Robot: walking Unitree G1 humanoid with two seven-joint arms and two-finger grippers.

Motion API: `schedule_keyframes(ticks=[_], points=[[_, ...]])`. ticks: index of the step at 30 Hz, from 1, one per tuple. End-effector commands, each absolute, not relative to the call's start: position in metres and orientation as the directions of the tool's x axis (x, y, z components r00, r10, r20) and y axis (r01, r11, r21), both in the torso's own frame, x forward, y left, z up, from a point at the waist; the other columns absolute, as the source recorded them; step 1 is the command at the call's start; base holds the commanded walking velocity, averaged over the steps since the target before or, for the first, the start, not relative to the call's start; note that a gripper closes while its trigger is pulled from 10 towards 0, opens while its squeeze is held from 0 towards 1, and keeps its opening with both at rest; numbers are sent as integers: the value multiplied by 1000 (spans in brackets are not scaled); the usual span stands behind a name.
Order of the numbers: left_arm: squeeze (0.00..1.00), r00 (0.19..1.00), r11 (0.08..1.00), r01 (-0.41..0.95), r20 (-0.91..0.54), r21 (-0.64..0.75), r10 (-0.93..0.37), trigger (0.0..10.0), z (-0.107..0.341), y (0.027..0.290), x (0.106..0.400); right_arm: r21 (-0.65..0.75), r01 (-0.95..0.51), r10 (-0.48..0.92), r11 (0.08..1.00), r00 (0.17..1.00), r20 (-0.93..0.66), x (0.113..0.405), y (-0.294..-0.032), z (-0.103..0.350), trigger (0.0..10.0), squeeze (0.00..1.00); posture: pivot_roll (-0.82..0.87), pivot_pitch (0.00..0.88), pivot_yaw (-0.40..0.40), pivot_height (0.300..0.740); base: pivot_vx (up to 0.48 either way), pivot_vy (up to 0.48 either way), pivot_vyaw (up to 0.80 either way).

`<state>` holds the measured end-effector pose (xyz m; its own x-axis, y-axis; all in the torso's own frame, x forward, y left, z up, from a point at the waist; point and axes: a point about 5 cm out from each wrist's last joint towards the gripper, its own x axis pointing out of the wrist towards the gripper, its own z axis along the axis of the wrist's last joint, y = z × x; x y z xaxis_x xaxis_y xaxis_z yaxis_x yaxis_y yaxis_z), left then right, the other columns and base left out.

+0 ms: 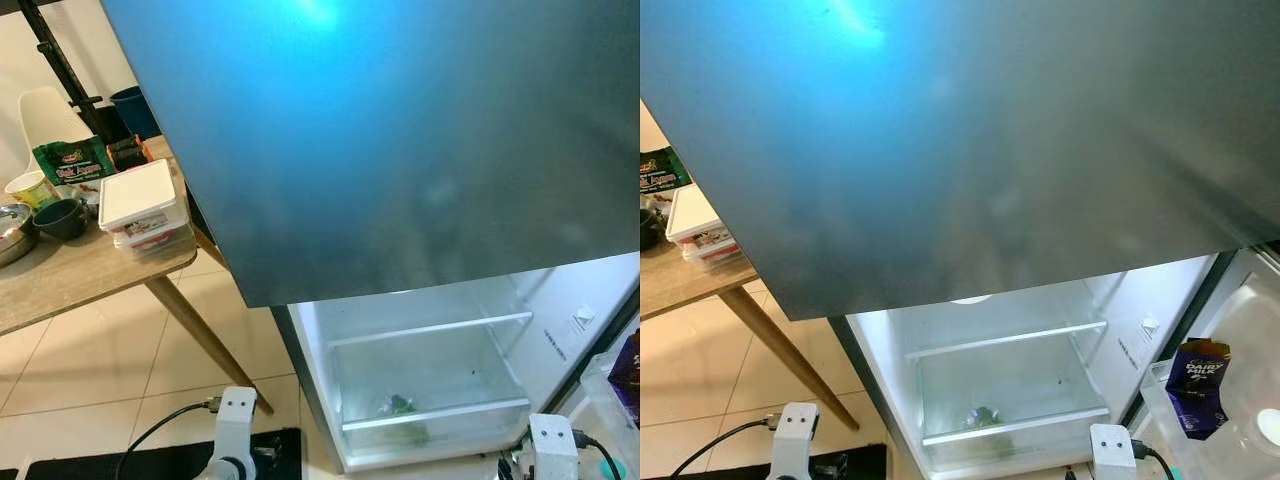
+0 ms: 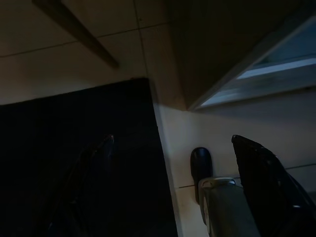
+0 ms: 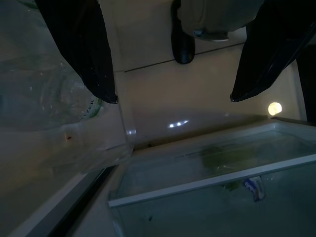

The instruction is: Restocking fridge

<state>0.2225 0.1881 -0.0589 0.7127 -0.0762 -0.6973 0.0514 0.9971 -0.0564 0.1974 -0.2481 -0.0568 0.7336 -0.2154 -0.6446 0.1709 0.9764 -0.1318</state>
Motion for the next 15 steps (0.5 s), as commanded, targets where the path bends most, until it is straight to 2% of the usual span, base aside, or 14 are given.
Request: schedule_keyframes(ticks=[1, 15], points=[[0, 702, 997, 65, -708, -47, -79, 10000, -61, 187, 220, -125, 171, -211, 977, 729, -651, 194, -246, -59, 10000, 0, -97, 55, 120, 730, 0, 0, 0], [0, 711, 995, 81, -697, -58, -98, 10000, -62, 185, 216, -122, 130, -177, 984, 766, -617, 201, -238, -55, 10000, 0, -89, 35, 107, 730, 0, 0, 0]])
